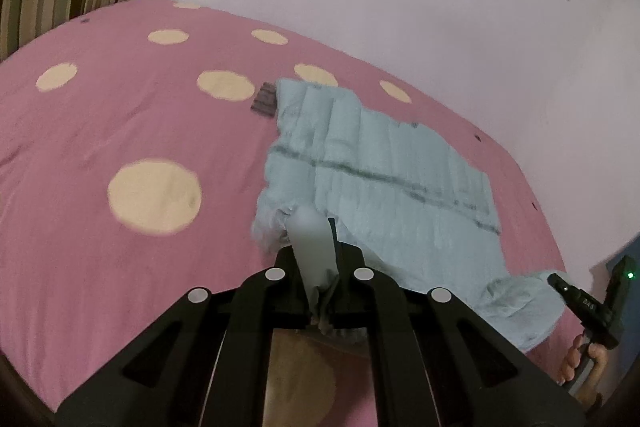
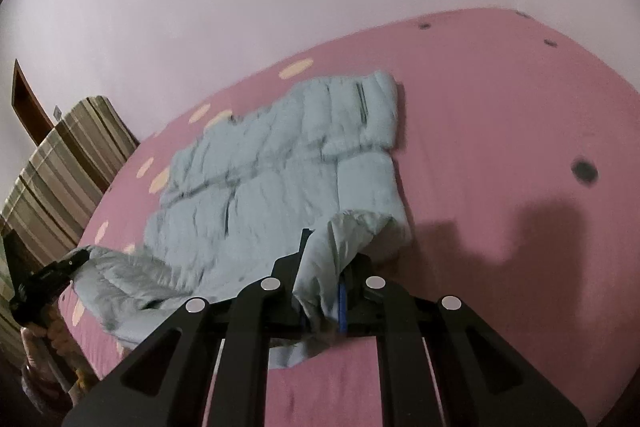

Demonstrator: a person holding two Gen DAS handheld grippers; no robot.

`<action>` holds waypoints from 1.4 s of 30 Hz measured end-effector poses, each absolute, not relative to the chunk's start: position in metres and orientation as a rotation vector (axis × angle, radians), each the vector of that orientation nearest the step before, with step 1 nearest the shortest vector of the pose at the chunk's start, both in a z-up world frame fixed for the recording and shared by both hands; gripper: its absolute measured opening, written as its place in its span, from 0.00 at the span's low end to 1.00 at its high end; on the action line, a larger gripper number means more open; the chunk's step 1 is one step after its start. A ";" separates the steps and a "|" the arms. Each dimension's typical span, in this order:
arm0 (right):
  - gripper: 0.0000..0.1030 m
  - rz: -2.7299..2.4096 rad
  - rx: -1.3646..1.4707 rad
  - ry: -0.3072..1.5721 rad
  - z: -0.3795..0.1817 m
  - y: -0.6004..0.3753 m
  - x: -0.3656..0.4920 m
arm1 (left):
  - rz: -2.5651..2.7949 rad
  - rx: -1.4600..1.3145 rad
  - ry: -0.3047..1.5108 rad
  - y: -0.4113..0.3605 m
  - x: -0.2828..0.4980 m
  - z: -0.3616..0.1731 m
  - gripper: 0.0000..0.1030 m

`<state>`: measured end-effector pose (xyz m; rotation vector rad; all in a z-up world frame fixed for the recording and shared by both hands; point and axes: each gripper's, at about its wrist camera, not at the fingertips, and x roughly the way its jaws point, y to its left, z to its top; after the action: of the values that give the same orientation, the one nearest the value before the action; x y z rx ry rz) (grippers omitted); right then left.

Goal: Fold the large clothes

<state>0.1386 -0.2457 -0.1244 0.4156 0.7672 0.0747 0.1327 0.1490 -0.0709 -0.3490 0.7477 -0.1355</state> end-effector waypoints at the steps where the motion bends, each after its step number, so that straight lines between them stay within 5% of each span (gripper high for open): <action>1: 0.10 0.075 0.420 0.761 -0.122 -0.247 0.149 | -0.130 -0.343 0.744 0.148 0.141 -0.069 0.04; 15: 0.10 0.009 0.481 0.889 -0.179 -0.262 0.293 | -0.044 -0.339 0.881 0.142 0.282 -0.126 0.04; 24: 0.10 0.029 0.467 0.811 -0.147 -0.269 0.322 | -0.067 -0.336 0.810 0.140 0.313 -0.100 0.04; 32: 0.12 0.012 0.476 0.880 -0.181 -0.271 0.371 | -0.044 -0.292 0.879 0.128 0.368 -0.128 0.05; 35: 0.23 0.022 0.483 0.887 -0.185 -0.271 0.374 | -0.050 -0.300 0.879 0.127 0.370 -0.128 0.31; 37: 0.39 0.042 0.503 0.866 -0.181 -0.274 0.372 | -0.059 -0.316 0.848 0.129 0.366 -0.120 0.63; 38: 0.54 0.053 0.514 0.849 -0.177 -0.276 0.369 | -0.071 -0.326 0.823 0.129 0.363 -0.114 0.65; 40: 0.65 0.049 0.515 0.813 -0.168 -0.278 0.364 | -0.083 -0.320 0.794 0.130 0.361 -0.102 0.67; 42: 0.65 0.038 0.503 0.777 -0.155 -0.281 0.357 | -0.083 -0.316 0.769 0.133 0.358 -0.093 0.69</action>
<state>0.3574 -0.2808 -0.1555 0.5035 0.7771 0.0377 0.3578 0.1331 -0.0927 -0.3158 0.7693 -0.0830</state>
